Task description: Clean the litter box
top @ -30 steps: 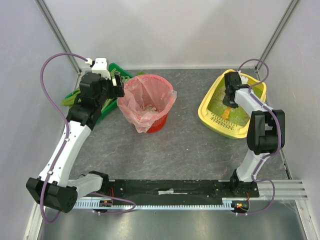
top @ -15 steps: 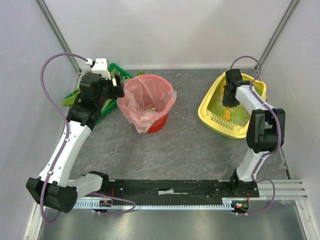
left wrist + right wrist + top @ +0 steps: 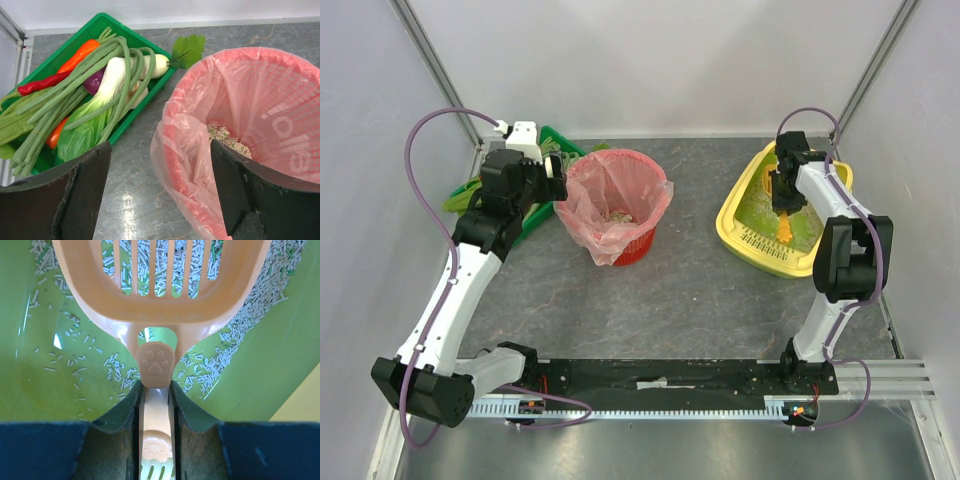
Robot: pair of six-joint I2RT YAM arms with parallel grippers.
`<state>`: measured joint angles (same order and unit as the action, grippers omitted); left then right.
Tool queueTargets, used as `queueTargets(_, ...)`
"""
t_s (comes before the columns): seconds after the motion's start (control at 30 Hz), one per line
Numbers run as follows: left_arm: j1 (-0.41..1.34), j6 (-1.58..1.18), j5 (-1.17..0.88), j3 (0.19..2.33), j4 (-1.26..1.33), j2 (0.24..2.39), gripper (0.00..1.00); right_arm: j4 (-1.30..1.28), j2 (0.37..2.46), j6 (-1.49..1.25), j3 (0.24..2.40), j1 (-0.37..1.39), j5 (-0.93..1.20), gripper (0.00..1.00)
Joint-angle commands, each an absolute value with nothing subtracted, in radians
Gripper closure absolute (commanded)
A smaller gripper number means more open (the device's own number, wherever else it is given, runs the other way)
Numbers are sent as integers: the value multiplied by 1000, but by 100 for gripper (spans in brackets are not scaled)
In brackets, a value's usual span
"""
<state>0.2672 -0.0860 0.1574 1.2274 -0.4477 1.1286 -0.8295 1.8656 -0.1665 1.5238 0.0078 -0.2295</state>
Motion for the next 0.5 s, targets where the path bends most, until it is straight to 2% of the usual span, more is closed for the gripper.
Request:
queueTargets(0.0, 273, -14, 204, 1273, -469, 1115, 13, -894, 1827, -135, 1562, 6, -173, 100)
queueTargets(0.27, 365, 72, 238, 1348, -498, 1172, 14, -957, 1766, -158, 1582, 6, -141, 100)
queueTargets(0.47, 393, 11, 204, 1397, -525, 1201, 14, -1012, 1724, -141, 1580, -21, -135, 100)
